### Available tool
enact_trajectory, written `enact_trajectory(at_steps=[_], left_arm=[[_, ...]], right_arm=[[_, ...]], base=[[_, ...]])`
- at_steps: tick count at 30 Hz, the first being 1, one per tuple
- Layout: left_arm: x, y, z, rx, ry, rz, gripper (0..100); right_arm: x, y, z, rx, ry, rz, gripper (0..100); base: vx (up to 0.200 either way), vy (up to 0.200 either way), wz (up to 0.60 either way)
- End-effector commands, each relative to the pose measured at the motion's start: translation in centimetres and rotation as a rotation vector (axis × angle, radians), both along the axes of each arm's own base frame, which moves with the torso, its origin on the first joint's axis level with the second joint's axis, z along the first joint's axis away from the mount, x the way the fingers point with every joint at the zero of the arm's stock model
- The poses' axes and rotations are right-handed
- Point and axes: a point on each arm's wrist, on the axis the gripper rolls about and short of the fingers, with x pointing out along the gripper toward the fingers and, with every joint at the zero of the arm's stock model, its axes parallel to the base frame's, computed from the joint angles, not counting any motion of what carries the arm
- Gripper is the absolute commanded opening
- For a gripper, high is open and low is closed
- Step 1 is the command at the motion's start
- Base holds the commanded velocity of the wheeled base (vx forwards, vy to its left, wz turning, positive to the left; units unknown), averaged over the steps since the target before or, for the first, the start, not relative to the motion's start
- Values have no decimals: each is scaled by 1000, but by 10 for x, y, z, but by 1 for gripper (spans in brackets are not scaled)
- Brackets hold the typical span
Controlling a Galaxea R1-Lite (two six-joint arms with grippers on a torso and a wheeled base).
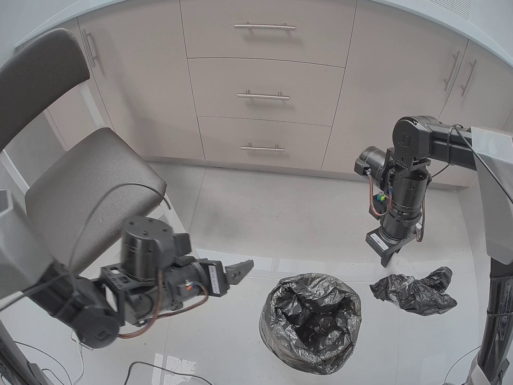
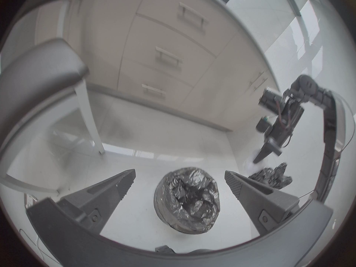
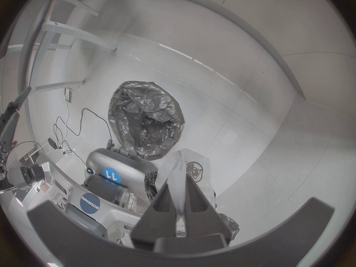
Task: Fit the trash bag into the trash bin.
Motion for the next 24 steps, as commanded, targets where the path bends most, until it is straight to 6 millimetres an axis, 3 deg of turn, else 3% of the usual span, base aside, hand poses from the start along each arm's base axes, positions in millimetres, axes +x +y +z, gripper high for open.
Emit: enact_trajectory(at_steps=[1,7,12,20,24], left_arm=[[-56,74,70,-80,-241,113,100],[-98,109,90,-74,-315,253,100],[-132,130,99,-58,-346,364,100],[-184,166,97,-4,-413,542,100],[-215,177,83,13,-436,606,100]], right_arm=[[-21,51,13,87,-102,31,0],[-18,85,-5,132,-162,41,0],[-17,101,-26,128,-146,36,0],[4,117,-79,124,-136,76,0],[12,121,-103,113,-141,80,0]], base=[[0,0,0],[0,0,0],[0,0,0],[0,0,0],[0,0,0]])
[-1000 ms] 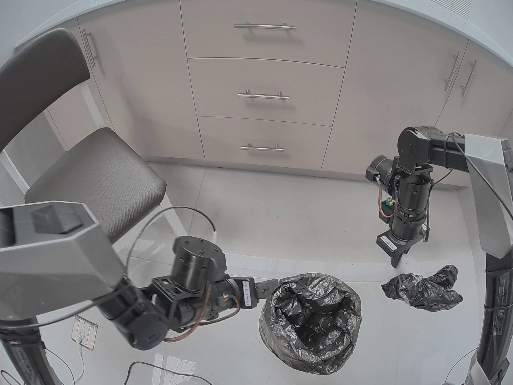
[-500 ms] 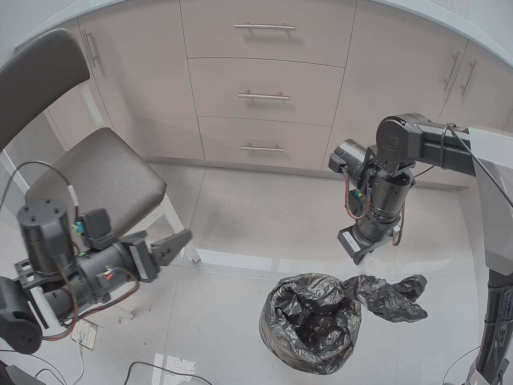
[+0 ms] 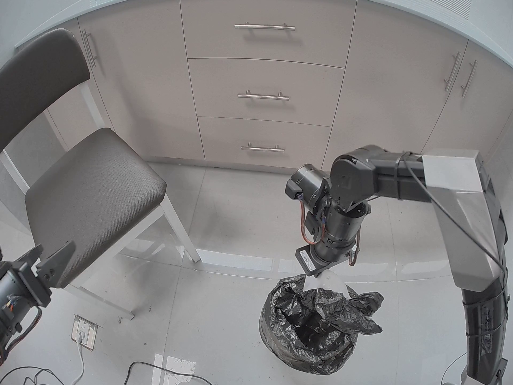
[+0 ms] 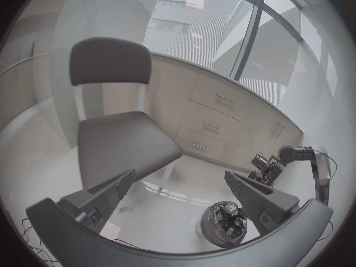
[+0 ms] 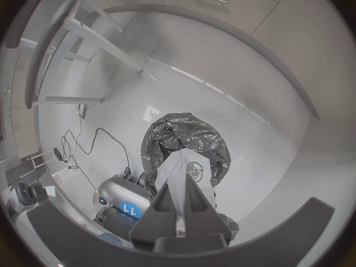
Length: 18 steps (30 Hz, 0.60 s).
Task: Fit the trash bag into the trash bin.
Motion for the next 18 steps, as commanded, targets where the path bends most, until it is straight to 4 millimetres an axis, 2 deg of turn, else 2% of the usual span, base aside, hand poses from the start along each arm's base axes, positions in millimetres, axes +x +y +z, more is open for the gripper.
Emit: enact_trajectory(at_steps=[1,2,3,5,11,13,14,16,18], left_arm=[[-63,25,-17,4,-116,156,100],[-64,25,-18,5,-116,155,100],[-76,27,-28,6,-130,158,100],[-84,28,-38,11,-145,169,100],[-97,26,-67,64,-194,213,100],[-97,26,-70,79,-196,217,100],[-99,25,-84,145,-190,270,100],[-97,25,-97,216,-155,290,100],[-97,25,-98,234,-142,290,100]], right_arm=[[16,13,-64,-45,46,17,0],[17,13,-65,-45,46,17,0],[19,11,-74,-57,60,12,0],[22,8,-81,-66,72,3,0],[20,12,-92,-106,72,12,0],[20,12,-93,-107,74,12,0],[18,15,-94,-109,76,17,0],[17,16,-96,-111,78,22,0],[17,17,-98,-114,82,23,0]], base=[[0,0,0],[0,0,0],[0,0,0],[0,0,0],[0,0,0],[0,0,0],[0,0,0],[0,0,0],[0,0,0]])
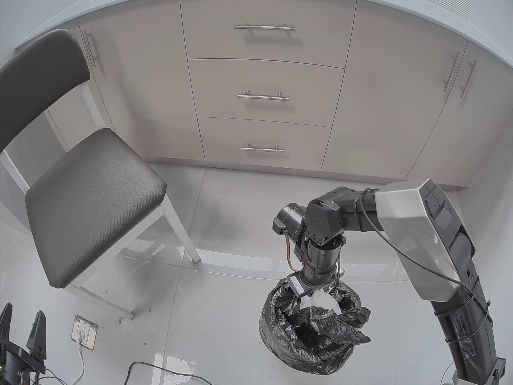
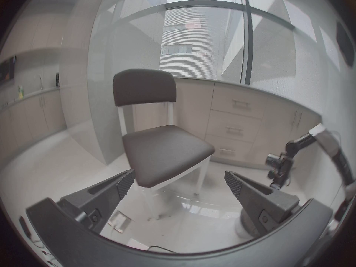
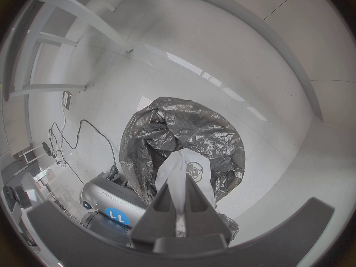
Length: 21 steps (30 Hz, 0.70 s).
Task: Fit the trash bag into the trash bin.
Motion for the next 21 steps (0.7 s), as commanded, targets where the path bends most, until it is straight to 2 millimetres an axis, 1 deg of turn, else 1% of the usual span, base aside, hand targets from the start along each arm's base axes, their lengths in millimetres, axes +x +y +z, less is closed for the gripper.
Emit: enact_trajectory(at_steps=[1,8,13,16,17,18,21], left_arm=[[-6,-1,-23,61,-7,59,100],[-6,-1,-24,68,5,23,100],[-7,-1,-26,69,27,53,100],[-7,-1,-26,52,27,50,100],[-7,-1,-26,52,29,49,100],[-7,0,-26,52,31,35,100],[-12,0,-28,51,-21,-11,100]], right_arm=[[-2,5,-17,-24,26,11,0],[-4,7,-19,-34,24,16,0],[-5,7,-21,-58,24,16,0],[-5,7,-35,-76,43,19,0],[-5,7,-35,-76,43,19,0],[-5,8,-41,-86,49,19,0],[-5,8,-50,-108,58,22,0]], base=[[0,0,0],[0,0,0],[0,0,0],[0,0,0],[0,0,0],[0,0,0],[0,0,0]])
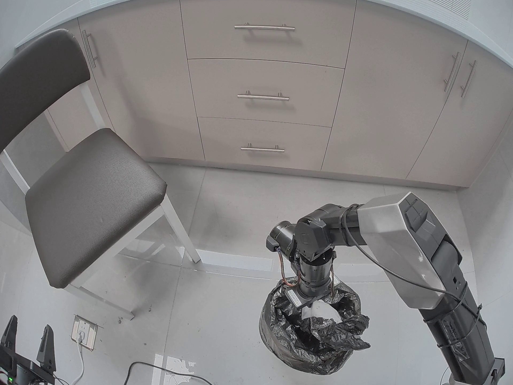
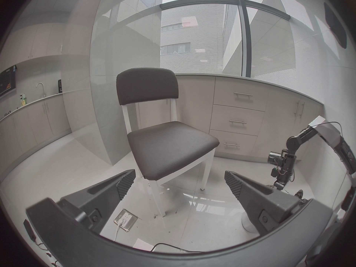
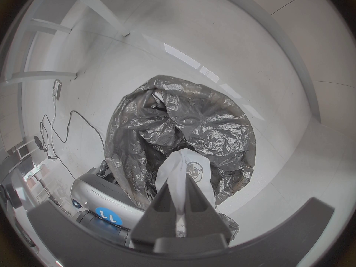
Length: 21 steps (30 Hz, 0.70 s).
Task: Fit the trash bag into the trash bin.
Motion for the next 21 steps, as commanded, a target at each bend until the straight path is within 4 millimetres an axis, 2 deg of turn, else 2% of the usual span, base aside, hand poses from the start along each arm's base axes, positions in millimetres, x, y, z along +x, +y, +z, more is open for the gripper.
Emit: enact_trajectory(at_steps=[1,6,17,21], left_arm=[[-5,1,-3,-1,-54,-42,100],[-5,1,-4,-1,-54,-41,100],[-5,1,-3,-10,-58,-39,100],[-5,1,-3,-12,-58,-40,100]], right_arm=[[-1,1,-19,-31,26,4,0],[3,4,-23,-7,-14,0,0],[-1,32,-5,47,-178,51,0],[-3,35,-9,7,-196,82,0]], base=[[0,0,0],[0,0,0],[0,0,0],[0,0,0]])
